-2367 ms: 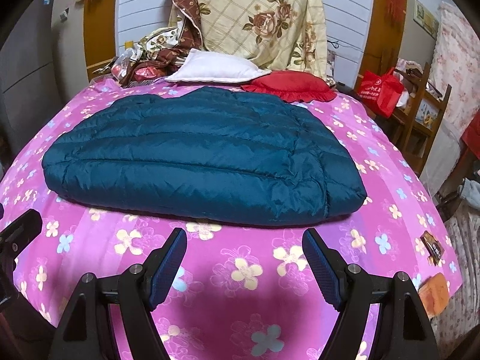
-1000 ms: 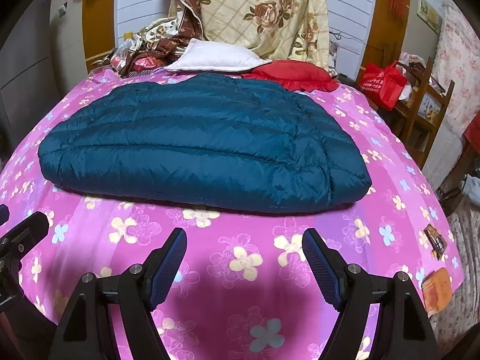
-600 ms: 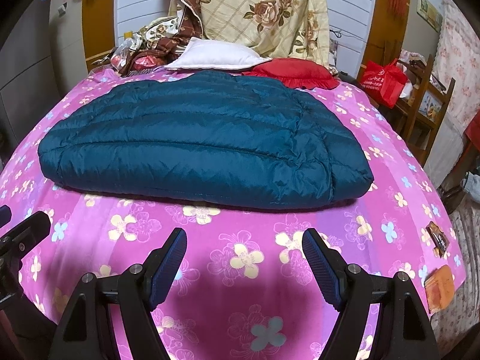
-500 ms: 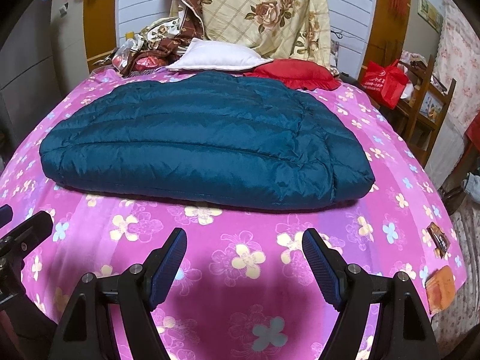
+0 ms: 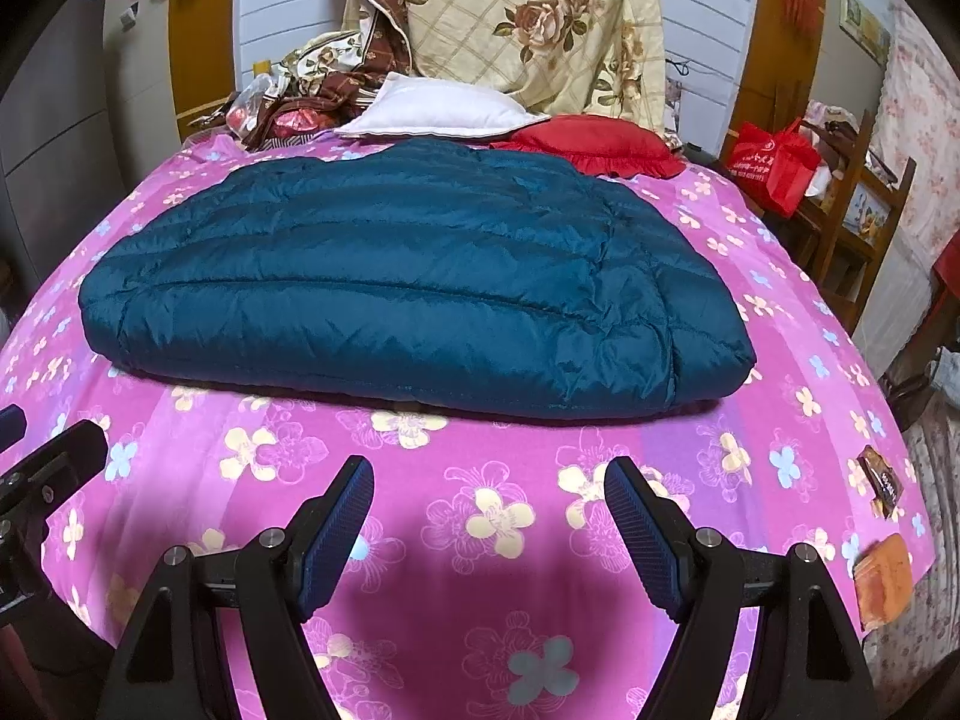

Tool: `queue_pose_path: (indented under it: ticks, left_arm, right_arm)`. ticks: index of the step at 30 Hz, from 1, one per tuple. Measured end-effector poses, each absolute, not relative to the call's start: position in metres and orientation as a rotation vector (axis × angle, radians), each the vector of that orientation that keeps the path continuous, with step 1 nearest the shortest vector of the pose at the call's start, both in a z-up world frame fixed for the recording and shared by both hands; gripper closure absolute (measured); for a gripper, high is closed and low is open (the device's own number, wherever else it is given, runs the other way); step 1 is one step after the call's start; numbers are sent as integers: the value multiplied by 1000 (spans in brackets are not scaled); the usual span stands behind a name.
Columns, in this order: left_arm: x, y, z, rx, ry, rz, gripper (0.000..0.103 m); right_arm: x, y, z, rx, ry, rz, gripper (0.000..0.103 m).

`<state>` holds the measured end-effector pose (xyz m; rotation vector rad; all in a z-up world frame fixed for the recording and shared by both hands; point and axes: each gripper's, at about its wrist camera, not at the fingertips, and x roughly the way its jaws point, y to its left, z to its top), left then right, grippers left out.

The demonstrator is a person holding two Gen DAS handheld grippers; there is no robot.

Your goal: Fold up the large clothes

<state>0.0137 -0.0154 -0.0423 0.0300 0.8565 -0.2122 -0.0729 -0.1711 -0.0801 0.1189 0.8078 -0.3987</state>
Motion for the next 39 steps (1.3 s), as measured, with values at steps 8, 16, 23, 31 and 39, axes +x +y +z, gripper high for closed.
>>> queue_pose_path:
  ticks: [8, 16, 23, 31, 39]
  left_arm:
    - [17, -15, -45, 23, 874, -218, 1]
    - [19, -14, -47, 14, 883, -218, 1]
    - [18, -15, -48, 14, 885, -220, 1]
    - [18, -16, -49, 13, 890, -223, 1]
    - [18, -16, -49, 17, 891, -223, 1]
  right_arm:
    - [-74, -175, -82, 134, 806, -403, 26]
    - [-74, -173, -83, 129, 808, -393, 26]
    - [-74, -172, -84, 126, 807, -393, 26]
    - [-72, -171, -87, 130, 822, -397, 26]
    - [-74, -171, -87, 130, 809, -391, 26]
